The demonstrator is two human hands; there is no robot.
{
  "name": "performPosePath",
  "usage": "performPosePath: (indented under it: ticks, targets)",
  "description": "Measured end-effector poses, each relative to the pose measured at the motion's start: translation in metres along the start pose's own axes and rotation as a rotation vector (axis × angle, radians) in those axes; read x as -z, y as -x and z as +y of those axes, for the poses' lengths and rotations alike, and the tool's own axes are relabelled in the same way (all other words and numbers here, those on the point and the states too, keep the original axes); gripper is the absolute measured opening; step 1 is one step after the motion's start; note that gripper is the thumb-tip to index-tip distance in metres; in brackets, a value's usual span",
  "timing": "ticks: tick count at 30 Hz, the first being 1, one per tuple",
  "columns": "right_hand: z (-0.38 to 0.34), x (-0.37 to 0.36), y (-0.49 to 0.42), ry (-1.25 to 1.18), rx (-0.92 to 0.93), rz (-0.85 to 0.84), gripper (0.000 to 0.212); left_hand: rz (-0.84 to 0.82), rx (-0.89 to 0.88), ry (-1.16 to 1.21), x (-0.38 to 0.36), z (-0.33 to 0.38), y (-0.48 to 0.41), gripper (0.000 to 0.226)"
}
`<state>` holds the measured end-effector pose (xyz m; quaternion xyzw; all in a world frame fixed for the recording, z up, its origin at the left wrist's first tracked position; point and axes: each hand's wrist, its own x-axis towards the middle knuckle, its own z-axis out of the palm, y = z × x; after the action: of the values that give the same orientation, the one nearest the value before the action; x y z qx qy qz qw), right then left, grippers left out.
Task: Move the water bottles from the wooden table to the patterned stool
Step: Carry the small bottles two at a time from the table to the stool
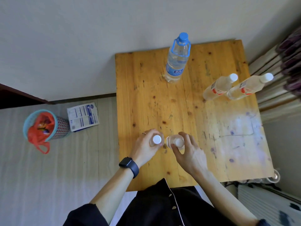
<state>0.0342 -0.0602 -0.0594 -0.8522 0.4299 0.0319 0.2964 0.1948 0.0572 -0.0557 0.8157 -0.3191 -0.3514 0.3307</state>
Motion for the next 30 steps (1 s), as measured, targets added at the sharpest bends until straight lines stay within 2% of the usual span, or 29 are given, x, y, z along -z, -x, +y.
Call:
performPosePath:
  ticks: [2, 6, 9, 11, 18, 21, 26, 30]
  targets:
    - [0.006, -0.003, -0.004, -0.114, -0.018, -0.044, 0.063, 0.006, -0.011, -0.003, -0.004, -0.001, -0.002, 0.039]
    - [0.017, -0.007, -0.017, -0.238, 0.029, -0.191, 0.084, -0.075, 0.066, -0.001, -0.012, -0.012, -0.007, 0.071]
    - [0.021, -0.014, -0.025, -0.245, 0.024, -0.266, 0.084, -0.091, 0.073, -0.026, -0.016, -0.018, -0.013, 0.072]
    - [0.022, -0.018, -0.027, -0.241, 0.018, -0.255, 0.08, -0.101, 0.057, -0.061, -0.018, -0.021, -0.017, 0.07]
    - [0.024, -0.028, -0.021, -0.28, -0.049, -0.134, 0.068, -0.074, -0.037, -0.178, -0.02, -0.027, -0.023, 0.061]
    - [0.024, -0.025, -0.007, -0.29, -0.084, -0.062, 0.067, -0.113, -0.078, -0.272, -0.019, -0.026, -0.029, 0.058]
    - [0.035, -0.005, 0.049, -0.426, -0.241, 0.193, 0.064, -0.257, -0.218, -0.409, -0.031, 0.002, -0.027, 0.061]
    - [0.053, 0.018, 0.114, -0.485, -0.408, 0.397, 0.064, -0.367, -0.456, -0.491, -0.062, 0.048, -0.01, 0.062]
